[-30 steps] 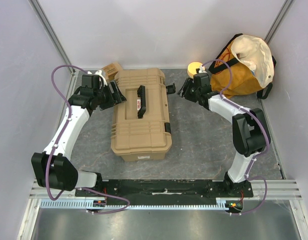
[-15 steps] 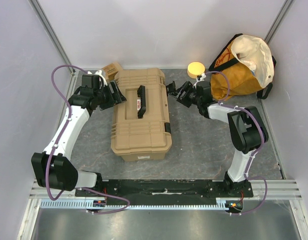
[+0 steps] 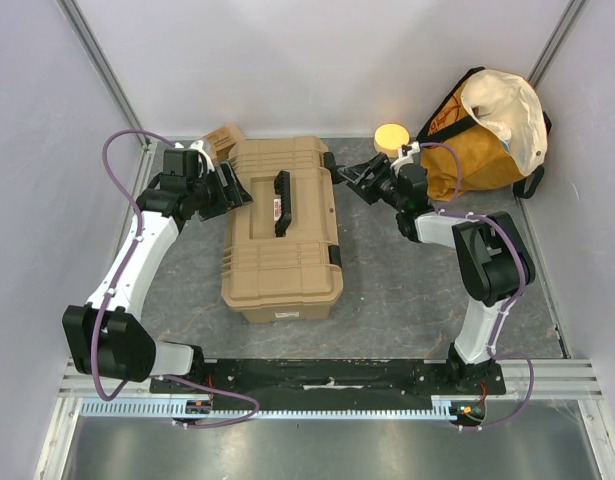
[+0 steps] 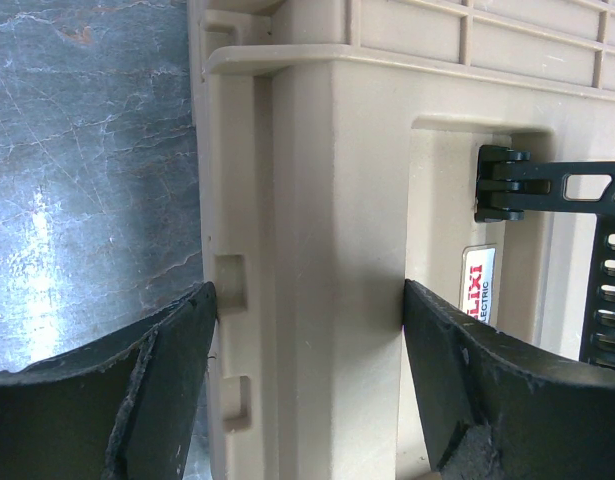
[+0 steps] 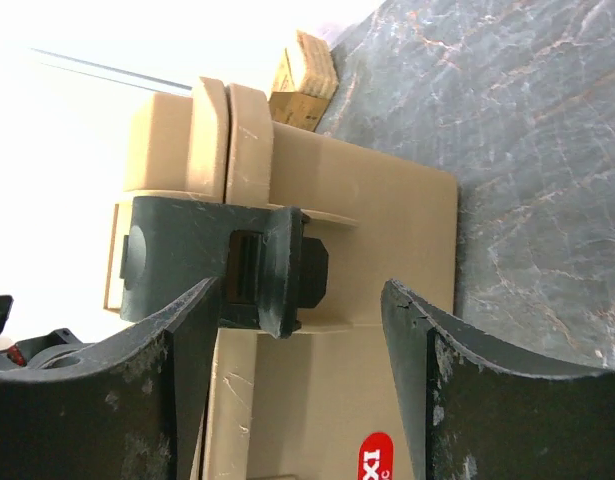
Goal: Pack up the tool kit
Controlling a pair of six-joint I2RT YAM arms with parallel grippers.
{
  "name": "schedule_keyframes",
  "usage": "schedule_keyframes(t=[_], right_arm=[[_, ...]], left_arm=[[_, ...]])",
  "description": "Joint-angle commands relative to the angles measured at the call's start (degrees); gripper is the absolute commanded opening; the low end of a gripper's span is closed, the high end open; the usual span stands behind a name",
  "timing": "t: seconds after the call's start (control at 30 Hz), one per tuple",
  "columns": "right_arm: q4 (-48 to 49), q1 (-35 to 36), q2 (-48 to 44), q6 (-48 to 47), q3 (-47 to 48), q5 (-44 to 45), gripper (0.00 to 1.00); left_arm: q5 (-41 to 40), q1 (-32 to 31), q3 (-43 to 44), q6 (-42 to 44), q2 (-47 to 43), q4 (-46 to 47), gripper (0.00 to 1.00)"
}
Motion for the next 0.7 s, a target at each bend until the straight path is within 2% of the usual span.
schedule_keyframes(t=[0.0,0.2,0.47,0.67], right_arm=[[7.03,0.59,1.52,1.79,1.19,-2.42,0.72],[1.95,1.55,2.23,-2.77,3.65,-3.12,0.73],[-10.0,3.04,3.37,-11.83,8.31,-2.77,0.79],[-13.71,3.92,5.39,-13.86,8.23,-1.37,0.79]], left_arm=[[0.03,0.23,-0.16,2.31,-0.72,-1.21,0.8],[-0.06,0.15,-0.34,2.31,-0.72,-1.21,0.79],[-0.06,0.15,-0.6,2.31,-0.72,-1.21,0.79],[-0.06,0.15,-0.95,2.31,-0.72,-1.21,0.79]])
